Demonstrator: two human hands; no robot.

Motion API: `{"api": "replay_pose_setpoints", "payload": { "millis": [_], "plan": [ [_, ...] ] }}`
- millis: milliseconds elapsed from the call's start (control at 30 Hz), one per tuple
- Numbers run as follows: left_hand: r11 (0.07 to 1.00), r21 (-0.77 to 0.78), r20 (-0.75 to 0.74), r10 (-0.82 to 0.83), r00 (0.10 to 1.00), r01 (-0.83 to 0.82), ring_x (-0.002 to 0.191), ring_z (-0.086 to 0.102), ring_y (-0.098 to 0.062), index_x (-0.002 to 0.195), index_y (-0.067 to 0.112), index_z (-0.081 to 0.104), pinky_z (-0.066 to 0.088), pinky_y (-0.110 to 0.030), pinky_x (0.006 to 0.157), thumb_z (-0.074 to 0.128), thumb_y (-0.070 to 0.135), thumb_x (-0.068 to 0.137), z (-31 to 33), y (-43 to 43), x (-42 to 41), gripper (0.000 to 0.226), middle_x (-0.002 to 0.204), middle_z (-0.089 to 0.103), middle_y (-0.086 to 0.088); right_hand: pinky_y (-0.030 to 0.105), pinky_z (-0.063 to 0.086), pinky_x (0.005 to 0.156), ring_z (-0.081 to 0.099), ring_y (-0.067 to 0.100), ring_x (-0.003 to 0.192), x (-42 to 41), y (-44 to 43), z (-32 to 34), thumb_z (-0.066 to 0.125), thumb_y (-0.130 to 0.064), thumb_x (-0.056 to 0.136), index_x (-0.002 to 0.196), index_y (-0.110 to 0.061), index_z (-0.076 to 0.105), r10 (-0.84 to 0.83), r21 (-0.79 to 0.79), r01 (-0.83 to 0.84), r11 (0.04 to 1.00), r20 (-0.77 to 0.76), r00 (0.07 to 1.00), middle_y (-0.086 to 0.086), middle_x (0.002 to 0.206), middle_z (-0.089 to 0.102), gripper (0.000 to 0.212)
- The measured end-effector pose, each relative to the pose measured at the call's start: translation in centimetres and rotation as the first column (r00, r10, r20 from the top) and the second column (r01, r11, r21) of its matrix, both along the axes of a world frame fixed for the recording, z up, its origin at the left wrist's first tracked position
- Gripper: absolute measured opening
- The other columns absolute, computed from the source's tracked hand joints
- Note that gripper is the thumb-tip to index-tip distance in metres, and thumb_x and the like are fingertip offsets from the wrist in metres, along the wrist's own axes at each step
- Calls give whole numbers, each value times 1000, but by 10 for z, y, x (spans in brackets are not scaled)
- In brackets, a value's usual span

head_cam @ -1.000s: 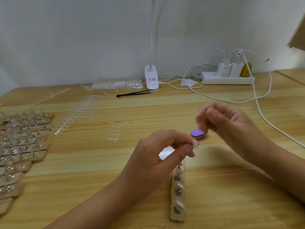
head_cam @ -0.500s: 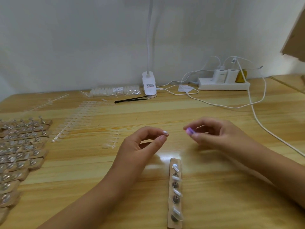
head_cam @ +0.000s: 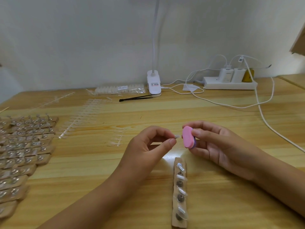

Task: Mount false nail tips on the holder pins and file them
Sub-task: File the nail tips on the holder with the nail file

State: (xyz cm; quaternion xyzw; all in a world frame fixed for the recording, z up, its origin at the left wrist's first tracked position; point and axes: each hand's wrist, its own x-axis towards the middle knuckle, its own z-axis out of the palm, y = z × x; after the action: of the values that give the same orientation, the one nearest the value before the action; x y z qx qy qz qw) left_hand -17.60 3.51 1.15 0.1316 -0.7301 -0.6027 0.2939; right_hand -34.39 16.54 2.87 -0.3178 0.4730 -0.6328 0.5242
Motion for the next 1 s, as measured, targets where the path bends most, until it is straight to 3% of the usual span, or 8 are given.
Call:
{"api": "replay_pose_setpoints", "payload": {
  "millis": [200,433,1000],
  "plan": [
    [999,-33,4,-8,1000,8,89,66,-6,84,23,70,50,-15,75,72,22,82,-1,1,0,4,89,70,7,23,57,72,71,15,86,5,1,2,82,-22,75,100,-16,76,27,28,-26,999,-34,999,10,98,71,27],
    [989,-145,30,-12,999,17,89,66,-7,86,23,69,51,-17,77,70,10,88,-1,4,0,13,89,68,9,24,57,72,70,17,88,7,0,3,79,-23,70,94,-18,76,-18,26,20,999,-67,998,11,97,70,24],
    [975,-217,13,-41,999,43,96,65,-13,91,17,68,54,-22,81,67,10,90,-1,4,0,7,92,67,8,22,57,69,70,14,85,4,2,3,76,-20,74,98,-15,76,52,23,-51,998,-48,997,9,96,71,24]
  ]
}}
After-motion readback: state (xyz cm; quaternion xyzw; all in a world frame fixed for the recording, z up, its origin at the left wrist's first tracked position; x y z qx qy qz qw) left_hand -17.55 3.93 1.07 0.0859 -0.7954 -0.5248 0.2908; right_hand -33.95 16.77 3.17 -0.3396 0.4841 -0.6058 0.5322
